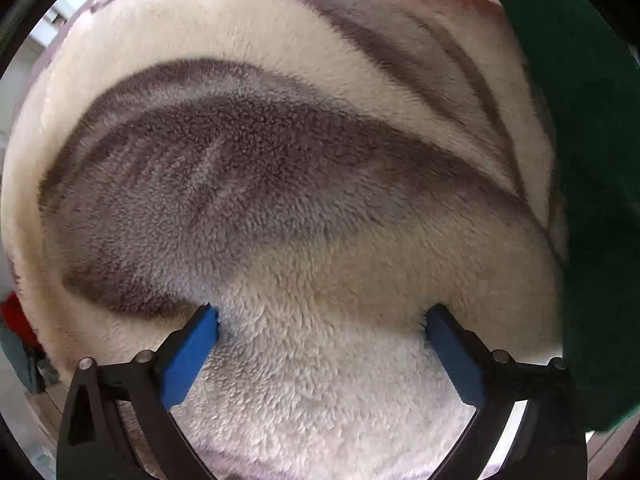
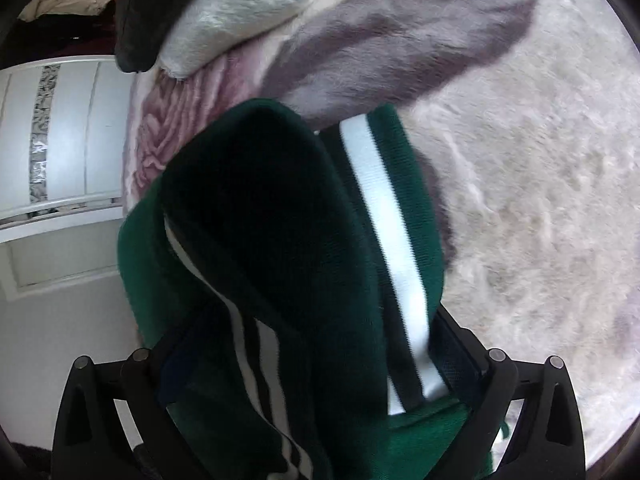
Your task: Fold large clothes
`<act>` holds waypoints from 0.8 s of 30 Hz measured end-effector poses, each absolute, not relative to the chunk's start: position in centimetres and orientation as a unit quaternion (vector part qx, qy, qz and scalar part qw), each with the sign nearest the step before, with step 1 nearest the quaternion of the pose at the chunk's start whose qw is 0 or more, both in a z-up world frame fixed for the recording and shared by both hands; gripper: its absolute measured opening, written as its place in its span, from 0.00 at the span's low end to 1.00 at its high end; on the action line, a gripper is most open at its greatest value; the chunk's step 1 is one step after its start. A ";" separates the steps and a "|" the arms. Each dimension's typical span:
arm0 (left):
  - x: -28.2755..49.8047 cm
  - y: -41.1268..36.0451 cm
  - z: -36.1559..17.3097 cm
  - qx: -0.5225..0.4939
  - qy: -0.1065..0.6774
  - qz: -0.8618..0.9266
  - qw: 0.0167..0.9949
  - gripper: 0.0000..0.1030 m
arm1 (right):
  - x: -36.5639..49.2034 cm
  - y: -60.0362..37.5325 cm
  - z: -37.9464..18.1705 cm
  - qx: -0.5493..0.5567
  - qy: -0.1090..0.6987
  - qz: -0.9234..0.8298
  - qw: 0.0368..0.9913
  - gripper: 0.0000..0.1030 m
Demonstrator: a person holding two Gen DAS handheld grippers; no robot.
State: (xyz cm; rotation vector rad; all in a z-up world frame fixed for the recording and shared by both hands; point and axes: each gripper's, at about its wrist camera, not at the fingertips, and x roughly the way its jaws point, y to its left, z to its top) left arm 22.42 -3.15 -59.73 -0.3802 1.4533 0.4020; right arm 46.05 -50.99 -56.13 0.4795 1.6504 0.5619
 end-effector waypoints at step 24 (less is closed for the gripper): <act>24.9 -3.1 -52.1 -0.281 0.616 0.160 0.719 1.00 | 54.0 -44.6 -47.9 0.090 0.668 0.135 0.727 0.66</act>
